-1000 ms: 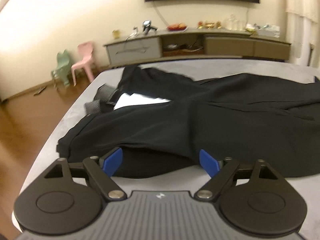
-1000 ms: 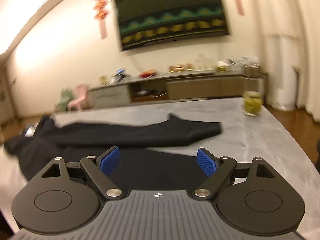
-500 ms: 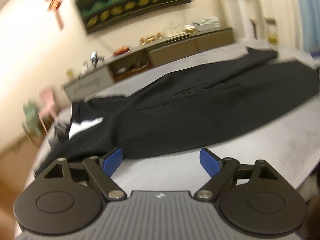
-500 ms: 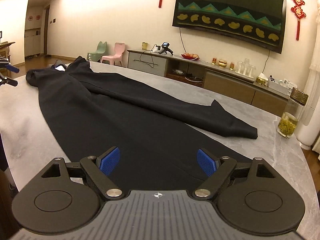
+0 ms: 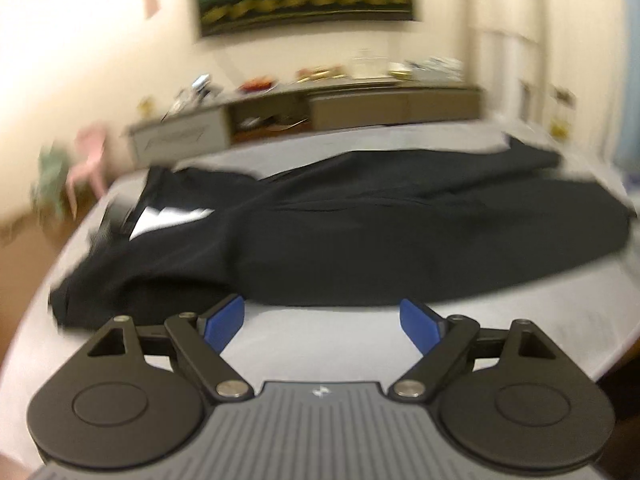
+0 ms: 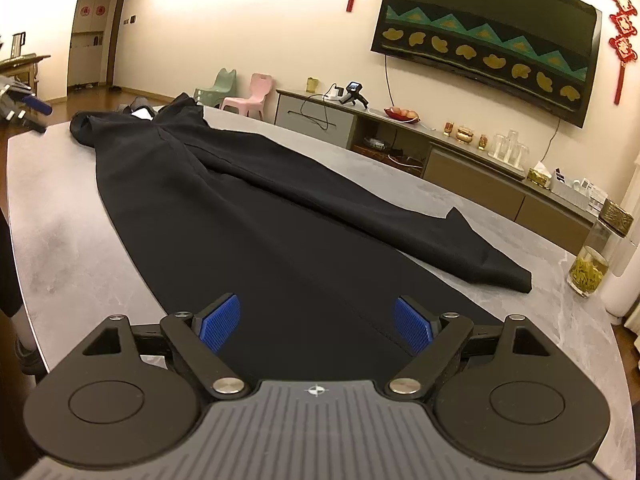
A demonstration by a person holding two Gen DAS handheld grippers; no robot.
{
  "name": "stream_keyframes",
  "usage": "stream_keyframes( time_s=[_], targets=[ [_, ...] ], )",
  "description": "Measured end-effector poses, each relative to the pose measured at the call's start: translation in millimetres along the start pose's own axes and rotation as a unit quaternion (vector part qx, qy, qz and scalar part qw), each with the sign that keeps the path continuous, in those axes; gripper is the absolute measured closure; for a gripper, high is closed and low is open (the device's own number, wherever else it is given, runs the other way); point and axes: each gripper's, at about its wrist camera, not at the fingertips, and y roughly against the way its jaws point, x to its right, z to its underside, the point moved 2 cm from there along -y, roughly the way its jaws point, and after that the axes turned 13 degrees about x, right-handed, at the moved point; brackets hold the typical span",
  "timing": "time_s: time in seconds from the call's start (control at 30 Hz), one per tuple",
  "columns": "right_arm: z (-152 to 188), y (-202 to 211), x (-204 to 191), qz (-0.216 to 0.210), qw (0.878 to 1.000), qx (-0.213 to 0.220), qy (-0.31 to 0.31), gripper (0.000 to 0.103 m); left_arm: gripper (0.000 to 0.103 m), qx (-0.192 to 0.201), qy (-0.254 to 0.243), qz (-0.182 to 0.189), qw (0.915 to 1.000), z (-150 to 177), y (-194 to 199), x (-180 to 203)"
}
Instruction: Fold clothes
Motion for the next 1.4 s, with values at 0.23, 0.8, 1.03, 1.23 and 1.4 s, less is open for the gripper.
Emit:
stream_keyframes(
  time_s=[0.23,0.8,1.03,1.23,1.4],
  targets=[
    [-8,-4,-11,0.004,0.999,0.012,0.034,0.017,0.014,-0.032,0.124,-0.028,0.9914,-14,-33,-71],
    [-4,-19,22,0.058,0.990,-0.078,-0.098,0.004,0.012,-0.077,0.368,-0.141,0.9157,-1,-97,-221],
    [18,-12,78,0.179,0.944,-0.104,-0.256,0.004,0.008,-0.074,0.411,-0.142,0.8974,7,-121,-247],
    [40,-23,92,0.242,0.918,-0.158,-0.271,0.039,0.071,-0.075,0.351,-0.144,0.9222,-2,-145,-242],
    [40,-28,102,0.247,0.918,-0.147,-0.275,0.087,0.098,-0.036,0.346,-0.127,0.9291,-11,-140,-240]
  ],
)
